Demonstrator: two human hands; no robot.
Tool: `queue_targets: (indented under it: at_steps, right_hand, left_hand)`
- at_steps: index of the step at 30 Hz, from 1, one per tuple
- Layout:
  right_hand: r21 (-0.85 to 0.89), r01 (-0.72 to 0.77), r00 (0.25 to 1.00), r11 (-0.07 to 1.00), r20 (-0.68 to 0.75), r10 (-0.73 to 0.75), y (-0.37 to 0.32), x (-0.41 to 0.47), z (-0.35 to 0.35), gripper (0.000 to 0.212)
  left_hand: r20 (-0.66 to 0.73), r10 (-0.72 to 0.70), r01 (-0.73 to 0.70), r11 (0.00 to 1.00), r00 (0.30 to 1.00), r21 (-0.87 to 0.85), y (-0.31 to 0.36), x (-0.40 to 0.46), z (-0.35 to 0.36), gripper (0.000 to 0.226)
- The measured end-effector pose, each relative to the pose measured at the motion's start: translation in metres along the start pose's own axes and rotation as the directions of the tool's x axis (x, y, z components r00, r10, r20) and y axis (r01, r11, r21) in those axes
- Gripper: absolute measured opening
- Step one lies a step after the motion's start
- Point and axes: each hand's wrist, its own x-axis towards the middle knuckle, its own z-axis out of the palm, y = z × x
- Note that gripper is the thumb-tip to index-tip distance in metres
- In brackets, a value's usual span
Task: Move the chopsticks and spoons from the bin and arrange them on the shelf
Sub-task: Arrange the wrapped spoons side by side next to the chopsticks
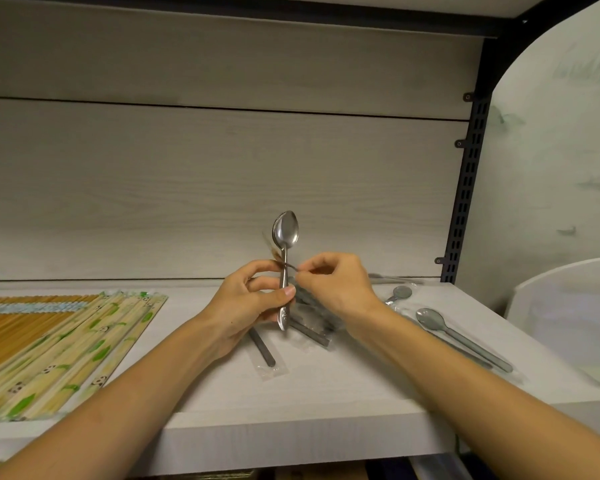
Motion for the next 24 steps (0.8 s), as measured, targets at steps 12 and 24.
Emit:
queue_targets:
  at_steps: [12, 24]
  right_hand:
    - [0.118, -0.035, 0.995, 0.992, 0.092, 0.025, -0.002, -0.005, -0.003, 0.014]
    - [0.36, -0.396, 0.903, 0.845, 0.321, 0.286, -0.015, -0.006, -0.017, 0.007]
  left_hand:
    - [-0.01, 0.006, -0.006, 1.0, 1.0, -0.003, 0.002, -0.002, 0.001, 0.04]
    - [0.083, 0.039, -0.046, 0.996, 0.996, 0.081, 0.006, -0.013, 0.007, 0.042]
